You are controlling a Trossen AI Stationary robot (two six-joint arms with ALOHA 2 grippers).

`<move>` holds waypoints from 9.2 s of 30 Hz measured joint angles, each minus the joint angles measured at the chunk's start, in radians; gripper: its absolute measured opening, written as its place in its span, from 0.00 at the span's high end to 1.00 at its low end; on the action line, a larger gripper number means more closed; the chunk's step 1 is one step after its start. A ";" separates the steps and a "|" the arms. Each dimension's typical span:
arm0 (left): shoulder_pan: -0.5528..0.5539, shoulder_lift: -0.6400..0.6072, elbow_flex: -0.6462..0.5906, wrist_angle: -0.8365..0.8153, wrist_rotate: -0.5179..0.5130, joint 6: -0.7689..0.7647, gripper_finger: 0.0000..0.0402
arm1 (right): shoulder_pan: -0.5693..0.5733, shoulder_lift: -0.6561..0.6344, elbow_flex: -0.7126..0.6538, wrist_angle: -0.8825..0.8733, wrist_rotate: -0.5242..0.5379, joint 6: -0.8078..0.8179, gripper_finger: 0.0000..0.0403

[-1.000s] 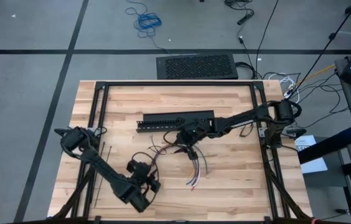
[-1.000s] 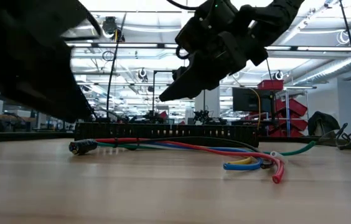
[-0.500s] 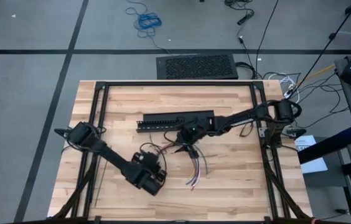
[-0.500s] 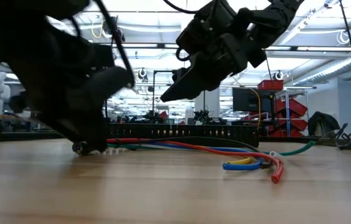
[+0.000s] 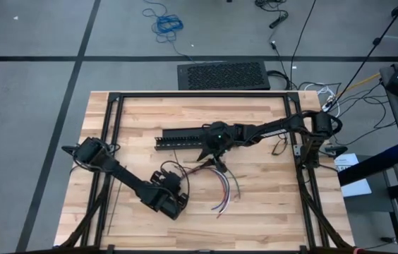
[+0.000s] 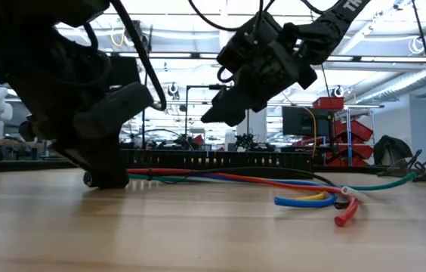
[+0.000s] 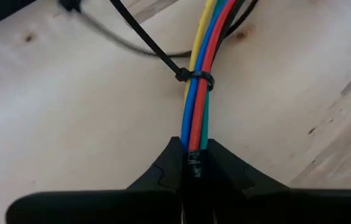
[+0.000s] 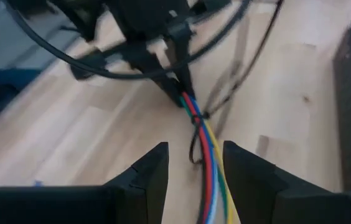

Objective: Ziptie cables
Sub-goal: Wrap the cable wire using a zip tie

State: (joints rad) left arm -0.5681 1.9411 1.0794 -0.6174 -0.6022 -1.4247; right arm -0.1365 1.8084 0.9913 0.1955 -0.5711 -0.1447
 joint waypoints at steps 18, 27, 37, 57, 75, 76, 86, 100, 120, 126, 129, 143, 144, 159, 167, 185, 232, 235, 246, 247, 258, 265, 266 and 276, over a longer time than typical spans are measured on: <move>-0.001 0.002 -0.002 0.005 0.008 0.001 0.88 | 0.033 0.147 0.066 0.151 0.047 0.063 0.65; -0.010 0.003 -0.002 0.008 0.007 0.021 0.88 | 0.013 0.206 0.166 0.050 0.048 0.039 0.65; -0.010 0.003 -0.002 0.007 0.006 0.026 0.88 | 0.039 0.253 0.175 0.042 0.057 0.067 0.65; -0.022 0.004 -0.001 0.005 -0.017 0.026 0.88 | 0.113 0.267 0.172 0.023 0.227 0.095 0.65; -0.029 0.006 0.035 0.006 -0.008 0.067 0.88 | 0.122 0.237 0.172 -0.050 0.225 0.051 1.00; -0.032 0.006 0.036 0.009 -0.008 0.067 0.88 | 0.123 0.222 0.172 -0.054 0.236 0.050 1.00; -0.097 0.006 0.046 0.035 -0.006 0.044 0.88 | 0.145 0.068 0.173 -0.305 0.508 0.056 1.00; -0.189 -0.098 0.129 -0.117 -0.187 0.000 0.88 | 0.224 0.060 0.172 -0.436 0.730 0.116 1.00; -0.265 -0.067 0.088 -0.183 0.042 -0.507 0.83 | 0.326 0.054 0.172 -0.489 0.914 0.196 1.00; -0.219 -0.056 0.087 -0.167 -0.063 -0.452 0.62 | 0.396 0.071 0.172 -0.358 0.804 0.193 0.98; -0.204 -0.059 0.088 -0.176 -0.134 -0.447 0.56 | 0.427 0.106 0.172 -0.345 0.803 0.197 0.93; -0.133 -0.055 0.159 -0.040 -0.382 -0.251 0.52 | 0.449 0.119 0.171 -0.374 0.886 0.231 0.66; -0.119 -0.050 0.155 -0.010 -0.385 -0.235 0.52 | 0.451 0.114 0.171 -0.381 0.886 0.229 0.65; -0.097 -0.014 0.153 0.064 -0.334 -0.307 0.52 | 0.458 -0.064 0.172 -0.483 0.995 0.121 0.67; -0.099 0.069 0.152 -0.001 -0.305 -0.539 0.54 | 0.403 -0.066 0.092 -0.491 0.984 0.145 0.81; 0.007 0.085 0.149 -0.109 -0.185 -0.689 0.54 | 0.405 -0.230 -0.042 -0.427 0.931 0.106 0.80; 0.003 -0.097 0.153 -0.345 -0.289 -0.270 0.54 | 0.090 0.088 -0.171 0.307 0.450 0.417 0.80; 0.000 -0.115 0.153 -0.397 -0.275 -0.271 0.54 | 0.077 0.133 -0.130 0.305 0.400 0.446 0.80; -0.015 -0.194 0.095 -0.462 -0.250 -0.297 0.54 | 0.071 0.172 -0.113 0.305 0.384 0.488 0.80; -0.015 -0.196 0.092 -0.461 -0.244 -0.297 0.54 | 0.072 0.172 -0.113 0.308 0.385 0.489 0.80; -0.015 -0.198 0.091 -0.417 -0.238 -0.270 0.54 | 0.074 0.172 -0.113 0.318 0.357 0.476 0.80; -0.015 -0.198 0.091 -0.411 -0.238 -0.269 0.54 | 0.085 0.172 -0.113 0.330 0.348 0.467 0.80; -0.015 -0.198 0.091 -0.411 -0.238 -0.269 0.54 | 0.087 0.172 -0.113 0.330 0.340 0.466 0.80; -0.014 -0.198 0.091 -0.385 -0.238 -0.260 0.54 | 0.092 0.186 -0.112 0.331 0.359 0.465 0.80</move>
State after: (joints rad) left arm -0.5823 1.7435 1.1706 -1.0028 -0.8398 -1.6852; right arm -0.0447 1.9941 0.8789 0.5268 -0.2118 0.3201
